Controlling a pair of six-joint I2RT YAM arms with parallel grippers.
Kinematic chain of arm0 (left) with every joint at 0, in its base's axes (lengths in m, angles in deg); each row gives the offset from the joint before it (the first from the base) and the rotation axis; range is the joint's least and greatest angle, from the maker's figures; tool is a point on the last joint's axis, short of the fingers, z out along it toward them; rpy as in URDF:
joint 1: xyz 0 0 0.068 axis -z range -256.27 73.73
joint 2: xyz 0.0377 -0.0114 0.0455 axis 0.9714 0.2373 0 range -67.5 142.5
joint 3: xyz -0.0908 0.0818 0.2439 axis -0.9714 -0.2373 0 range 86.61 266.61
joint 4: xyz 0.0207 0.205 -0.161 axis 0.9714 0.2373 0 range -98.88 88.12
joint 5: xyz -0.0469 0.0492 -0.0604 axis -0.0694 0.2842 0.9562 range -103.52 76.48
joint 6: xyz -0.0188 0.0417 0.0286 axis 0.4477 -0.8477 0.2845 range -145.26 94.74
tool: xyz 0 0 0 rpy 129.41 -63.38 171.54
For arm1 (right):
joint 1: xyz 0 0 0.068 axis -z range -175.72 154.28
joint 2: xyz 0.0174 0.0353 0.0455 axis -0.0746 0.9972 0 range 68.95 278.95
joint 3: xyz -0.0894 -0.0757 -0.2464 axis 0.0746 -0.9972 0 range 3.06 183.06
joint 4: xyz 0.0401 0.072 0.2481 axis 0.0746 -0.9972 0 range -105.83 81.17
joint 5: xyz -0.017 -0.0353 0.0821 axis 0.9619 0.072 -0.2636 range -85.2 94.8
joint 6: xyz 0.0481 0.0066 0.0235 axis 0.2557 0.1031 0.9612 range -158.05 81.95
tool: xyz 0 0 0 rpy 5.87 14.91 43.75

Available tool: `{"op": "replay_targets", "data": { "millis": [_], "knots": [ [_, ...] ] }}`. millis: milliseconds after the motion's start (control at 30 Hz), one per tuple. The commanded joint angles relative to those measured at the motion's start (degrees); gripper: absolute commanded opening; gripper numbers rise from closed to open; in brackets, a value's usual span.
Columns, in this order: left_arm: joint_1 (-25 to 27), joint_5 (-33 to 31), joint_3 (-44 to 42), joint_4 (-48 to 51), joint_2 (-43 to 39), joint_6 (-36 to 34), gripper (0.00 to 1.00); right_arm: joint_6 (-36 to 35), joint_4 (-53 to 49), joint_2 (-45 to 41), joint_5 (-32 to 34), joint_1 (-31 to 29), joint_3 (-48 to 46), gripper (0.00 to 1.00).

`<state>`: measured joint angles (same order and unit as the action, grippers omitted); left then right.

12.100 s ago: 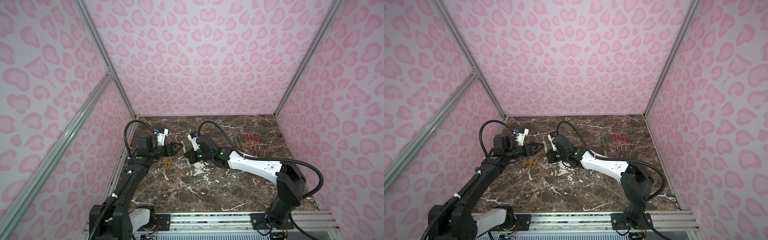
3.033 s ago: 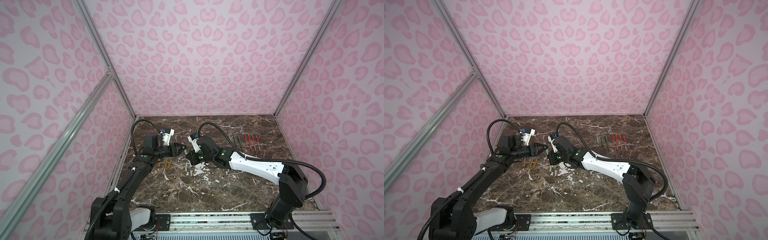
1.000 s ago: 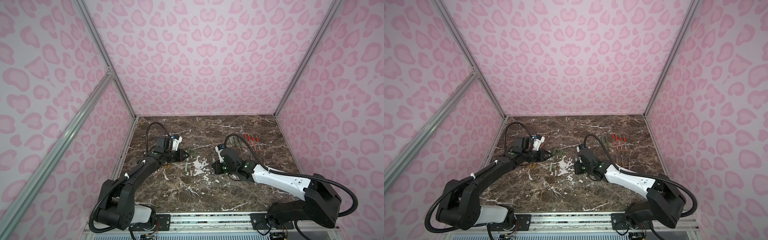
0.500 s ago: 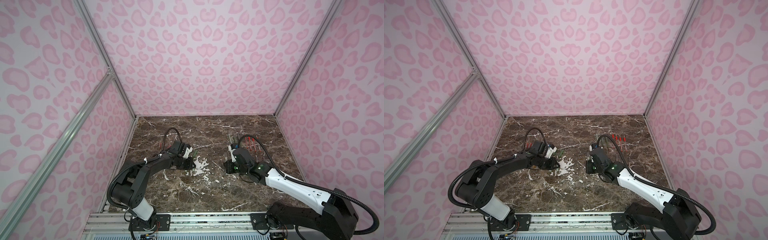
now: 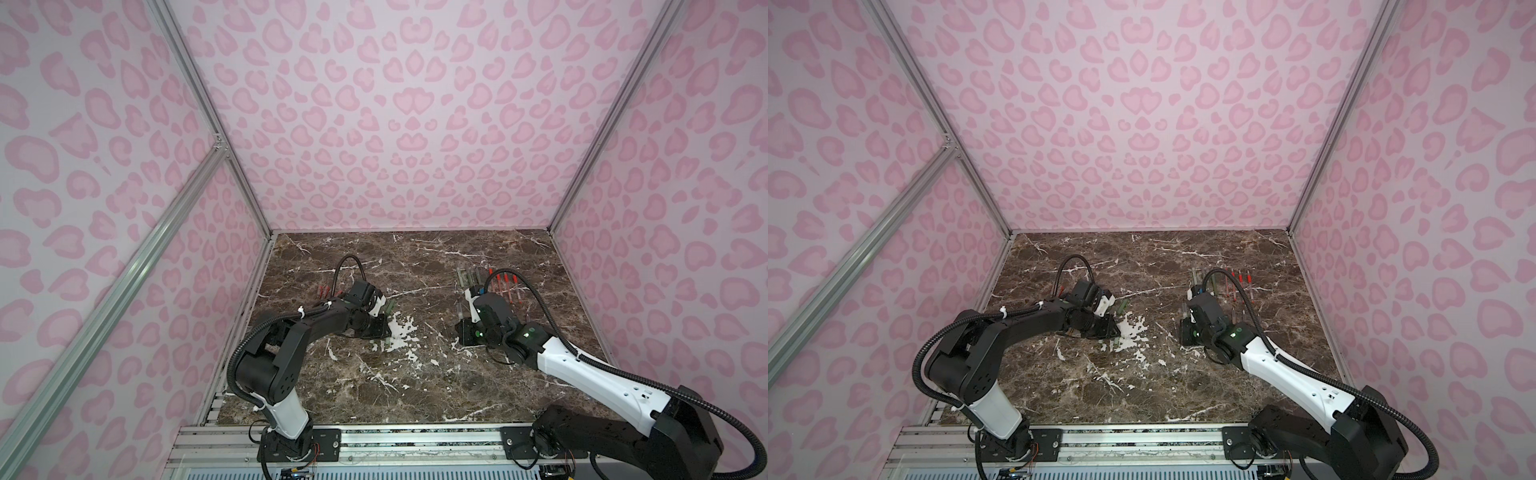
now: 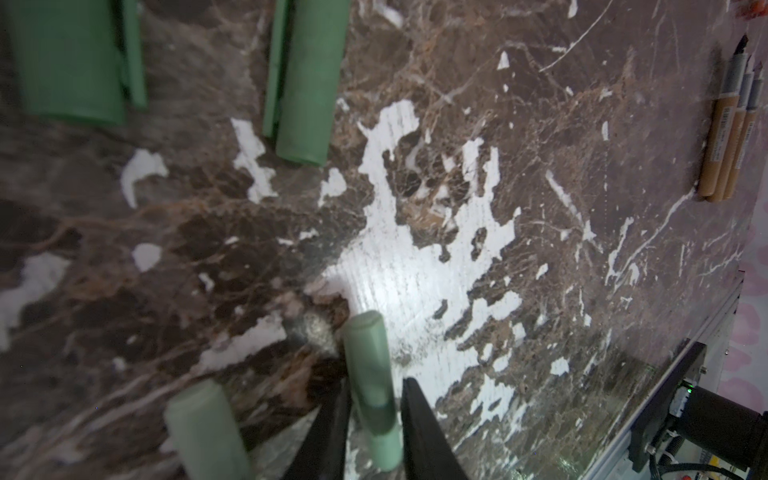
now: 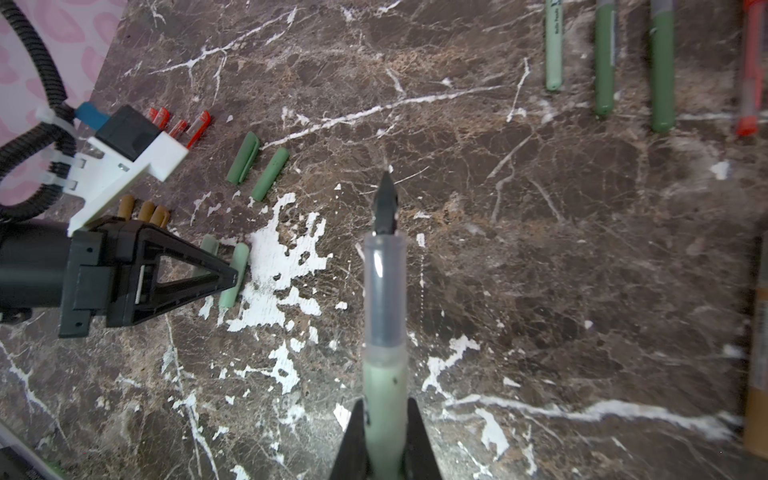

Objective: Open the pen caps
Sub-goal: 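Set the pale green cap beside the first one while the right carries the pen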

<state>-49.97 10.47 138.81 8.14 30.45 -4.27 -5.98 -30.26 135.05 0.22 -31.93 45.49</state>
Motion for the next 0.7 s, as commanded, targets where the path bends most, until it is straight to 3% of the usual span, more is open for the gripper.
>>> {"op": "replay_targets", "data": {
  "millis": [0,333,567,667],
  "knots": [
    [0.1,-0.5,0.5,1.3,-1.4,0.3,0.33,-1.0,-0.6,0.1,0.0,1.0,0.5,0.0],
    [0.1,-1.2,-0.4,1.0,-9.7,-0.3,0.47,-6.3,-4.7,6.4,-2.3,7.6,8.6,0.0],
    [-0.9,-6.2,-2.6,0.2,-20.5,-6.5,0.61,-10.9,-8.7,18.2,-5.6,13.8,20.3,0.0],
    [-4.3,-5.6,-3.7,-0.4,-24.1,-7.4,0.66,-12.6,-10.0,24.4,-5.8,15.6,25.7,0.0]
  ]
}}
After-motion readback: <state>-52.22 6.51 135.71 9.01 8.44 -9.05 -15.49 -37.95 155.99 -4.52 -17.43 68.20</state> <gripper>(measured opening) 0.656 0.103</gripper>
